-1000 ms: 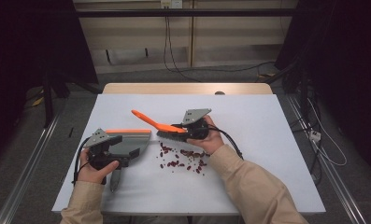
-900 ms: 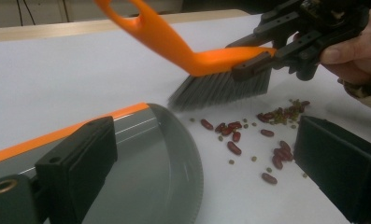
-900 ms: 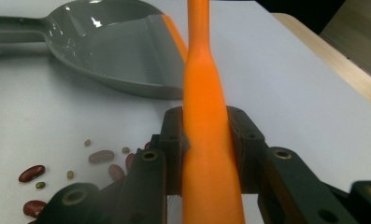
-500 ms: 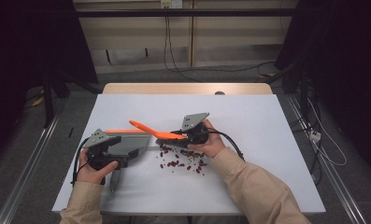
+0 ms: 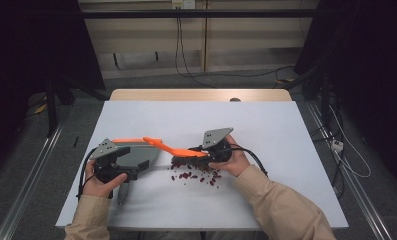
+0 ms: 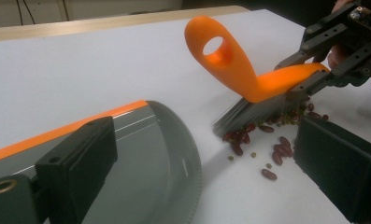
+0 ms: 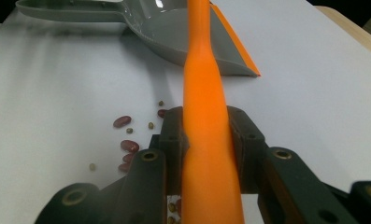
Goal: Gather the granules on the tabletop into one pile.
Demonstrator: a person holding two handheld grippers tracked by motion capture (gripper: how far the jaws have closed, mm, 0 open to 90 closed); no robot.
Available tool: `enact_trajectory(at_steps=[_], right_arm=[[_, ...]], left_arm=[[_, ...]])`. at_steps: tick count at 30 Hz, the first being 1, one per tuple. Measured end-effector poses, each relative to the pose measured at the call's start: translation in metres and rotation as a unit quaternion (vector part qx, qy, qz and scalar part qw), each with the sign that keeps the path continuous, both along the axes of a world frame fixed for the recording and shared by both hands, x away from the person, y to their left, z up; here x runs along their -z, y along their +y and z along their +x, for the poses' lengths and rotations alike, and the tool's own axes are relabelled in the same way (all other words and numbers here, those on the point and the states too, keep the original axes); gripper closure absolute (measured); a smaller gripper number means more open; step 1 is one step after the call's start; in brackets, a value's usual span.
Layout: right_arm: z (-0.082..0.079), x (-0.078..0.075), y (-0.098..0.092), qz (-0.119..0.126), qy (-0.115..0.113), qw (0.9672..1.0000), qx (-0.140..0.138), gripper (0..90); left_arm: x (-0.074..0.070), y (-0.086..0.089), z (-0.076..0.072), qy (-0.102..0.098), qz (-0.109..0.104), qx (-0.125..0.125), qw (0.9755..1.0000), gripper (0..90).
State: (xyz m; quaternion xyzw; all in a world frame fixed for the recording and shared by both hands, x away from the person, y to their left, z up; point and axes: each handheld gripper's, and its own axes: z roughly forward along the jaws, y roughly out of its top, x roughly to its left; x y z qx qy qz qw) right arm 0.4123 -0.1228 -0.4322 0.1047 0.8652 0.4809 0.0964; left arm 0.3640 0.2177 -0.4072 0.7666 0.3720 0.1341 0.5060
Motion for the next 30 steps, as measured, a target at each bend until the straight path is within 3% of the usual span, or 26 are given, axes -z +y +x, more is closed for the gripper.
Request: enact_trajectory(at_steps=[8,14,21,28,30], right_arm=[[0.001,-0.005,-0.004,0.013,-0.004,0.9997,0.019,71.1],[0.000,-0.013,-0.021,0.028,-0.004,0.9976,0.063,71.0],[-0.006,-0.007,-0.055,0.029,0.009,0.9880,0.151,71.1],[-0.018,-0.004,-0.076,0.033,0.015,0.9794,0.199,71.0],[-0.021,-0.003,-0.082,0.037,0.016,0.9755,0.216,71.0]], left_arm=[[-0.001,-0.001,-0.001,-0.002,0.000,0.002,1.0000,6.2],[0.000,-0.001,-0.001,0.001,0.001,0.003,1.0000,6.2],[0.000,-0.002,-0.001,0.000,0.003,0.009,1.0000,6.2],[0.000,-0.004,-0.001,-0.002,0.000,0.012,0.9999,6.2],[0.000,-0.004,-0.001,-0.001,0.000,0.012,0.9999,6.2]])
